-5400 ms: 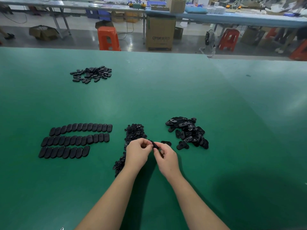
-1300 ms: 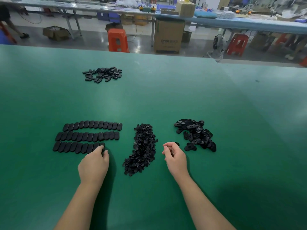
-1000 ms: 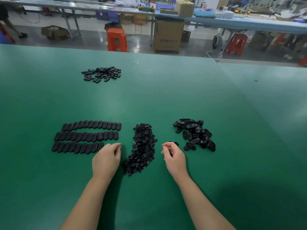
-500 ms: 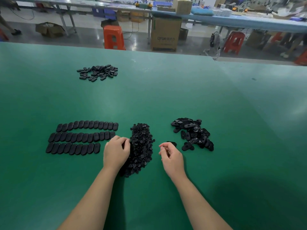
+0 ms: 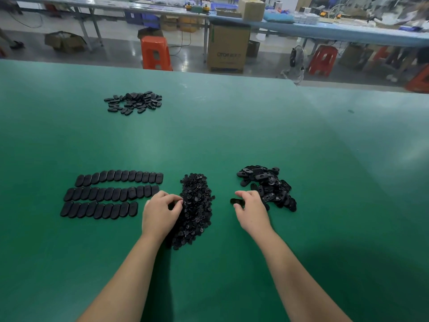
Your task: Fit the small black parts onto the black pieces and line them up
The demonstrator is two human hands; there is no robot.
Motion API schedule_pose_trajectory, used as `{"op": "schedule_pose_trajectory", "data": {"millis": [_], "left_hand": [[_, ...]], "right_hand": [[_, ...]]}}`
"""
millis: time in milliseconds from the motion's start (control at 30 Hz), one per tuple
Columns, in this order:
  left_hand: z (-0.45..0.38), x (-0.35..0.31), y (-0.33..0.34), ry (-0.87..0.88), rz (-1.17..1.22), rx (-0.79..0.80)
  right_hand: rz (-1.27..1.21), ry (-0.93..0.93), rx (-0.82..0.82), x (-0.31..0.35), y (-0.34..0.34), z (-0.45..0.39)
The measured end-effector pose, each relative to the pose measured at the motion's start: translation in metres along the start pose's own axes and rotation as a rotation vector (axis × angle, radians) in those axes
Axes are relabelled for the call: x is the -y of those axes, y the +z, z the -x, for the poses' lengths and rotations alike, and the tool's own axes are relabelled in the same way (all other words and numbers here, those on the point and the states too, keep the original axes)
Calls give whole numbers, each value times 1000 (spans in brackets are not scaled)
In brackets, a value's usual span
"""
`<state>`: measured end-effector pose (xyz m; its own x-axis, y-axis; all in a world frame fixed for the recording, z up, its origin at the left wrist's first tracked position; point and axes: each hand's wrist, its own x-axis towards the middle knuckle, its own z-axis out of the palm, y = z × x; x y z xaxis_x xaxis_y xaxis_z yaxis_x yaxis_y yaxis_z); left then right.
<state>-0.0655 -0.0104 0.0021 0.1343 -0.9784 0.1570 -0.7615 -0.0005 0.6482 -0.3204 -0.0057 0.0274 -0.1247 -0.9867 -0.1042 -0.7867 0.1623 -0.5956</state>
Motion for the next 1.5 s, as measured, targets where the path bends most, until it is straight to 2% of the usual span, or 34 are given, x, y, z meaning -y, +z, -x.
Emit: {"op": "schedule_pose_trajectory", "data": {"millis": [100, 267, 400, 500, 600, 700, 967, 1267, 1500], "left_hand": [[0, 1, 0, 4, 0, 3], [-1, 1, 2, -3, -2, -4], [-2, 2, 2, 8, 0, -3], [-1, 1, 2, 22, -4, 1], [-1, 2, 2, 27, -2, -8], [-1, 2, 2, 21, 6, -10], [0, -1, -3, -1, 119, 6], [5, 0, -4, -118, 285, -30], [5, -2, -6, -112, 273, -22]], "right_hand": [[202, -17, 64, -7, -4, -2], [340, -96, 48, -6, -8, 0], [355, -132, 19, -4, -6, 2], [194, -99, -19, -2, -1, 4], [-91, -39, -73, 4, 5, 7], [-343, 4, -41, 11, 14, 16], [-354, -72, -145, 5, 32, 31], [-487, -36, -107, 2, 32, 32], [-526, -14, -96, 1, 32, 33]]}}
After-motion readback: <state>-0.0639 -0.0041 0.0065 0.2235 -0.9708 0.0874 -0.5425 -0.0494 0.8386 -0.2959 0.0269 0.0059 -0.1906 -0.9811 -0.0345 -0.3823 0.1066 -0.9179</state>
